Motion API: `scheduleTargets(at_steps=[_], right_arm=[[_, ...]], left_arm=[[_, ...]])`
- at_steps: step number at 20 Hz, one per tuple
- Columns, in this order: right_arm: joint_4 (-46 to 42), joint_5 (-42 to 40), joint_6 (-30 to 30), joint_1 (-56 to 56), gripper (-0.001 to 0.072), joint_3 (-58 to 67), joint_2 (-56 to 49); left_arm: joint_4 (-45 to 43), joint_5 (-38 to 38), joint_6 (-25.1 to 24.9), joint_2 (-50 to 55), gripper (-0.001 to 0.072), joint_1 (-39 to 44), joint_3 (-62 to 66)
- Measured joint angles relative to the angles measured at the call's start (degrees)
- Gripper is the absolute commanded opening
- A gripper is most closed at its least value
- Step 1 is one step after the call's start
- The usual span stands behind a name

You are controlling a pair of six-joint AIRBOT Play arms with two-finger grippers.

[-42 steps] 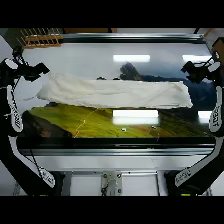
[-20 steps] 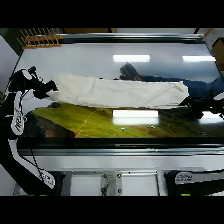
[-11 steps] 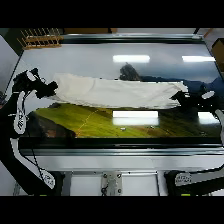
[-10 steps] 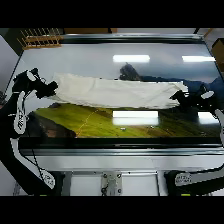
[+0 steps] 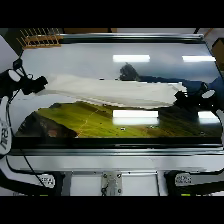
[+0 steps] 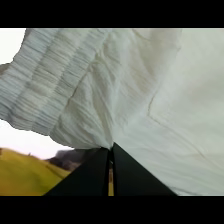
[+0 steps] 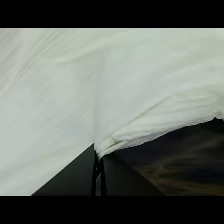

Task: Fold the clothes and pants, and hang the long-sleeved shirts on hangers.

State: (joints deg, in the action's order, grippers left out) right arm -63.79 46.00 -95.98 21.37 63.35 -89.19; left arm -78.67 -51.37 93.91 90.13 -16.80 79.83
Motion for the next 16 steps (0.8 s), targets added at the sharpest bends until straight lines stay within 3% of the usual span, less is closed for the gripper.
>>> scheduleTargets(at_steps=[8,15,16], right_arm=[[-11.3,8.7,0.0,-1.2,0.0011,-12.4,11.3],[-12.6,10.7,0.0,-1.3,0.002,-22.4,20.2],[-12.6,11.0,0.0,-1.2,0.0028,-22.8,21.2]], left_arm=[[-0.4,8.8,-5.6,-24.7,0.002,-11.0,-38.6],[-0.5,9.6,-10.2,-39.0,0.0022,-17.0,-51.6],[-0.7,9.3,-10.5,-40.8,0.0184,-17.2,-52.1]])
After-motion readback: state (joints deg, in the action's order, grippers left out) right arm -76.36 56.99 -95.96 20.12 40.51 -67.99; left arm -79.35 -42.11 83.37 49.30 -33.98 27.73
